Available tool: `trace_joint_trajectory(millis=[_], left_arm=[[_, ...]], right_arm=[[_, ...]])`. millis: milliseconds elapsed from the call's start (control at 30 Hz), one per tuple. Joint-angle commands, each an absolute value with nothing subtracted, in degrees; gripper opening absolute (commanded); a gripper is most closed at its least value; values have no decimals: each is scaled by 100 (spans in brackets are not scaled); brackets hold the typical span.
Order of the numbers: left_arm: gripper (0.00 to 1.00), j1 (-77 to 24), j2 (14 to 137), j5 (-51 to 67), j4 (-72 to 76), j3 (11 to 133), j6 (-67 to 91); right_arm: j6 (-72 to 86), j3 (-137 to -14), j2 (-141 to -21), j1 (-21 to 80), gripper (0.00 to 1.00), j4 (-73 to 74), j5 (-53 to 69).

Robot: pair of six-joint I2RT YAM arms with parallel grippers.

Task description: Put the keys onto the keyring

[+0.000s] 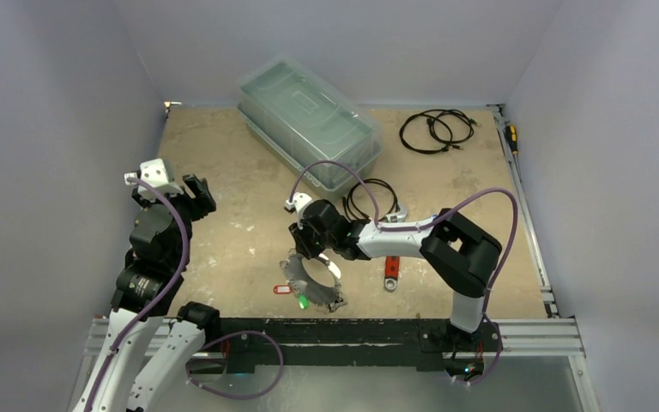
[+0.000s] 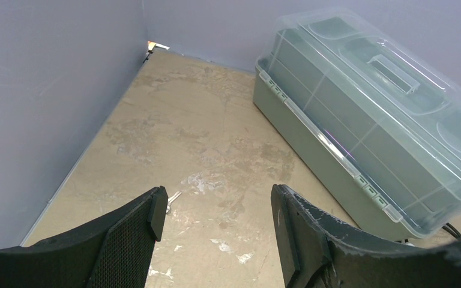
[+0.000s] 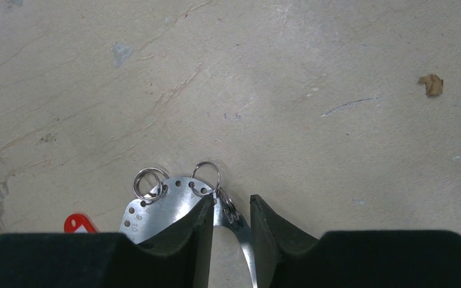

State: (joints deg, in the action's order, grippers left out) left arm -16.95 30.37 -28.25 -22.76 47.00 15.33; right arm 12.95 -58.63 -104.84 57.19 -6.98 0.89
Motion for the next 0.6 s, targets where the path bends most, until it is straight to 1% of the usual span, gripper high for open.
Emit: trace_joint_trajectory(millis=[0,133,200,267,367,567], left_arm=[[66,-1725,3058,-2759,-2078,4691,1415],[66,-1728,3067,-2760,-2074,4694,1415],[66,-1723,3076,-2760,-2074,4688,1415],[66,-1726,3073,-2760,-2079,4687,1415],[66,-1730,3076,-2762,-2077,4691,1407],[66,-1723,3084,-2764,-2075,4691,1406]], right_arm=[[1196,-6138,-10556,5687,31,-798,246],[1179,-6177,-10614,5684,30,-749,287],[1174,-6187,-10626,5680,26,-722,291],[1161,-6180,-10618,5678,14,-713,283],[1137,-6185,-10596,5678,0,-668,228],[1066,-6126,-10283,5679,0,-549,228]])
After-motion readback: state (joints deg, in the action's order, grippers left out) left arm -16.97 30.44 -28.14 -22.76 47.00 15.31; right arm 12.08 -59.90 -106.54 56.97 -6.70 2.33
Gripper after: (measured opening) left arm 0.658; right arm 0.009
